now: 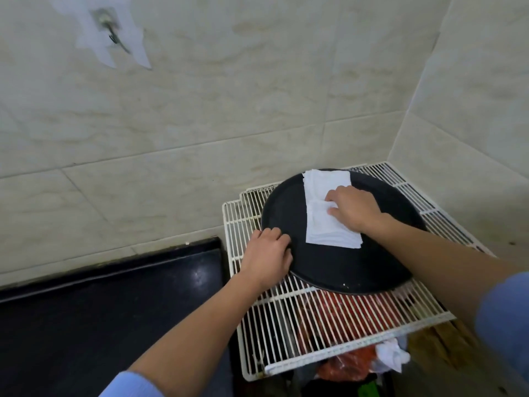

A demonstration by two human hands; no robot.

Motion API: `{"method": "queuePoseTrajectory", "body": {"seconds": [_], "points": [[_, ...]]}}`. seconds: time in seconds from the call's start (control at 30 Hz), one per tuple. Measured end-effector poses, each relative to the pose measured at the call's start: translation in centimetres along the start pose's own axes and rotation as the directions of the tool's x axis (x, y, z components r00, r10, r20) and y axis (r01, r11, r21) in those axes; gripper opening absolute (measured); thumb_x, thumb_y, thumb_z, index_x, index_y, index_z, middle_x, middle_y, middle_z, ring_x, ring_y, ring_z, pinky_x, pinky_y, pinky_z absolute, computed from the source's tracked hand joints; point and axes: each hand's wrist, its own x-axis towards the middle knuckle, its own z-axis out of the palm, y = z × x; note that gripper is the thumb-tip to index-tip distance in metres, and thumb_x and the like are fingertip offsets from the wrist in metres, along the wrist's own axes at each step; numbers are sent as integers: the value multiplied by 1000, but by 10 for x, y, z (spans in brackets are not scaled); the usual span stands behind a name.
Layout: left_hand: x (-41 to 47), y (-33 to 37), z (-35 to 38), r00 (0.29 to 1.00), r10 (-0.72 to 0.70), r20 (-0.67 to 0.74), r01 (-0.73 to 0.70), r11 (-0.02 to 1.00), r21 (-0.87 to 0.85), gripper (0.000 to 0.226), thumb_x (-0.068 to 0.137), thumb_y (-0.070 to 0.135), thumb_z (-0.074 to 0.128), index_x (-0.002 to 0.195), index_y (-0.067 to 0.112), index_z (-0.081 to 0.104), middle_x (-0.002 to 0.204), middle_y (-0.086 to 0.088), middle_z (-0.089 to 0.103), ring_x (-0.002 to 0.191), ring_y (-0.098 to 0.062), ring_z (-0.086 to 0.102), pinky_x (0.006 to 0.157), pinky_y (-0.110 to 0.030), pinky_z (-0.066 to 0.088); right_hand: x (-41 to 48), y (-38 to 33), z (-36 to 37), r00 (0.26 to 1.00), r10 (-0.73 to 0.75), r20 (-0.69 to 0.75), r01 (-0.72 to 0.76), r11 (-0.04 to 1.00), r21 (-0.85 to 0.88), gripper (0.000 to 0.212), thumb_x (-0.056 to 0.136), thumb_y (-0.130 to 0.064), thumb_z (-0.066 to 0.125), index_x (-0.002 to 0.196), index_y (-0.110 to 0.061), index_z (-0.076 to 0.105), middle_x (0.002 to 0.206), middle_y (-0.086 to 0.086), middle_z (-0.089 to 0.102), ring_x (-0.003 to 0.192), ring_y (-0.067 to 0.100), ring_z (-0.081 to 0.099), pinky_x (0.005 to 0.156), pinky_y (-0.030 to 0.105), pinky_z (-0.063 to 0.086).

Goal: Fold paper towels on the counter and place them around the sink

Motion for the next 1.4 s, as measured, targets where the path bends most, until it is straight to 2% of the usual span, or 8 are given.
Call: {"method": "queuePoseTrajectory", "body": {"seconds": [0.17, 0.3, 0.47, 0.7, 0.83, 1.1, 1.27, 1.4], "points": [[0, -5, 6, 999, 10, -32, -10, 1000, -3, 24, 89, 33, 46, 100, 20, 63, 94, 2, 59, 88, -17, 54, 86, -33, 39, -22, -12, 13, 973, -82, -217, 82, 997, -9, 39, 98, -37, 44, 132, -21, 52, 135, 4, 50, 122, 25, 44, 93, 40, 39], [-1, -5, 9, 999, 6, -54, -6, 1000, -8, 25, 89, 32, 44, 98, 20, 65, 92, 3, 58, 85, -17, 54, 83, -33, 39, -38, -21, 34, 985, -156, -78, 164, 981, 104, 57, 98, -52, 33, 148, -25, 31, 157, 1, 24, 146, 20, 17, 114, 41, 21], [-2, -3, 9, 999, -1, -37, 1, 1000, -5, 31, 88, 33, 38, 98, 19, 64, 92, 2, 58, 86, -18, 54, 84, -34, 40, -40, -21, 42, 989, -147, -11, 147, 987, 72, 60, 99, -54, 20, 153, -28, 14, 162, -1, 6, 149, 15, -1, 117, 40, 9], [-25, -18, -14, 988, -79, -133, 74, 996, -43, 18, 88, 23, 56, 100, 13, 65, 95, -1, 59, 88, -19, 54, 78, -35, 47, -39, -25, 23, 990, -132, 55, 128, 990, 64, 58, 99, -52, 30, 150, -28, 23, 160, 3, 14, 148, 22, 10, 116, 45, 15], [-72, -44, -39, 977, -185, -111, 182, 983, -32, 19, 89, 22, 57, 102, 11, 64, 97, -4, 61, 85, -24, 58, 71, -36, 46, -45, -57, -3, 978, -143, -150, 157, 984, 87, 48, 97, -45, 42, 138, -20, 47, 147, 6, 40, 134, 26, 37, 107, 45, 31], [-243, -118, -88, 873, -487, 8, 486, 873, 47, 22, 91, 31, 49, 105, 17, 60, 100, -3, 60, 92, -28, 61, 71, -36, 47, -88, -247, -21, 841, -481, -247, 517, 849, 107, 33, 95, -38, 47, 114, -17, 64, 112, 5, 64, 106, 25, 56, 84, 39, 47], [-402, -172, -133, 765, -644, -15, 641, 758, 124, 20, 91, 30, 48, 102, 19, 59, 101, -1, 62, 95, -28, 61, 72, -36, 44, -147, -405, -4, 766, -626, -144, 642, 754, 141, 33, 95, -40, 45, 120, -23, 59, 116, 0, 62, 108, 24, 58, 81, 36, 49], [-537, -206, -172, 635, -771, -54, 765, 618, 180, 18, 90, 30, 47, 99, 20, 59, 101, -2, 62, 95, -29, 60, 71, -35, 43, -199, -535, 9, 630, -769, -103, 775, 617, 137, 31, 95, -40, 44, 118, -25, 58, 117, -2, 60, 103, 22, 59, 77, 34, 48]]}}
